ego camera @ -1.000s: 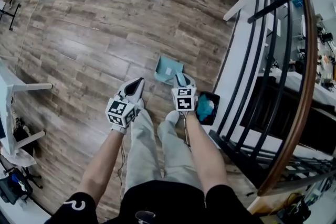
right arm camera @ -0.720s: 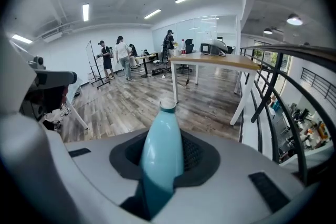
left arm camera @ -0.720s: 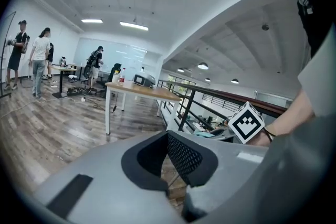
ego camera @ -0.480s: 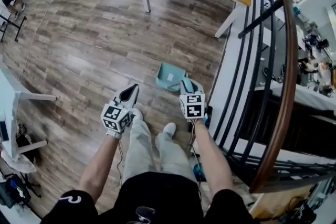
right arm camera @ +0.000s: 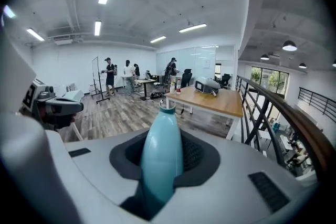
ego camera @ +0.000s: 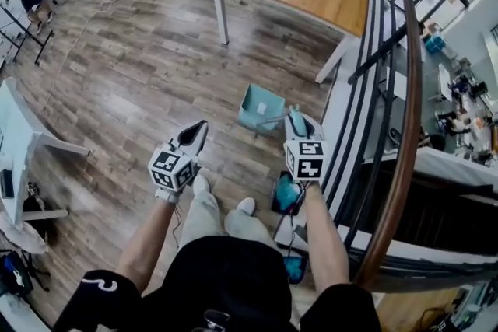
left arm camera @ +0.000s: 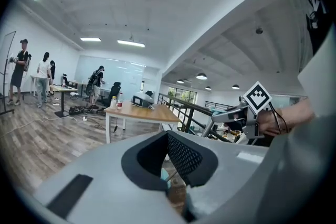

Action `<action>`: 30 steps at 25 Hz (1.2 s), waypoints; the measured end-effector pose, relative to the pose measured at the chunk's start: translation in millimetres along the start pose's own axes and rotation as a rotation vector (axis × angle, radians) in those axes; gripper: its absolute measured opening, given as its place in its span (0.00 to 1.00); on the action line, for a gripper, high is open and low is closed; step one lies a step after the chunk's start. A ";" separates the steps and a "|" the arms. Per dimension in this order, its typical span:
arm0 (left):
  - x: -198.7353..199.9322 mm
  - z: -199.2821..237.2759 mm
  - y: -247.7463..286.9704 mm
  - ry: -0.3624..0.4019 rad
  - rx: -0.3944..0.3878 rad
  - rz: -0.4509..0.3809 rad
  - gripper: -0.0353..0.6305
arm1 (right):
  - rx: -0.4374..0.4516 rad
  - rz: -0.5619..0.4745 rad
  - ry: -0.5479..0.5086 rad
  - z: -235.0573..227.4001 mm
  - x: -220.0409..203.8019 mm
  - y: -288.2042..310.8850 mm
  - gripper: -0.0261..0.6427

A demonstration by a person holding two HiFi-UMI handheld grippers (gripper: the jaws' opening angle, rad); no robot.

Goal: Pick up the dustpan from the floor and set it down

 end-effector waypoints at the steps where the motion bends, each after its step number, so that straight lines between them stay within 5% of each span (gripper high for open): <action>1: 7.0 -3.0 0.3 0.003 0.002 -0.004 0.05 | 0.002 -0.012 0.002 -3.2 10.6 -5.3 0.17; 12: 81.0 -31.1 10.3 0.089 0.032 -0.064 0.05 | 0.018 -0.118 -0.029 -30.2 91.9 -54.1 0.17; 30: 112.7 -57.4 23.3 0.137 0.000 -0.099 0.05 | 0.043 -0.129 -0.046 -22.4 92.3 -62.2 0.17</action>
Point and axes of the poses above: the fingertips, and each gripper's own axes: y forward along the fingers, z to its left, x out of its top, the point moved 10 cm from there along -y, backward along the fingers, and after that the axes turned 11 degrees about -z, right-handed, at the moved point
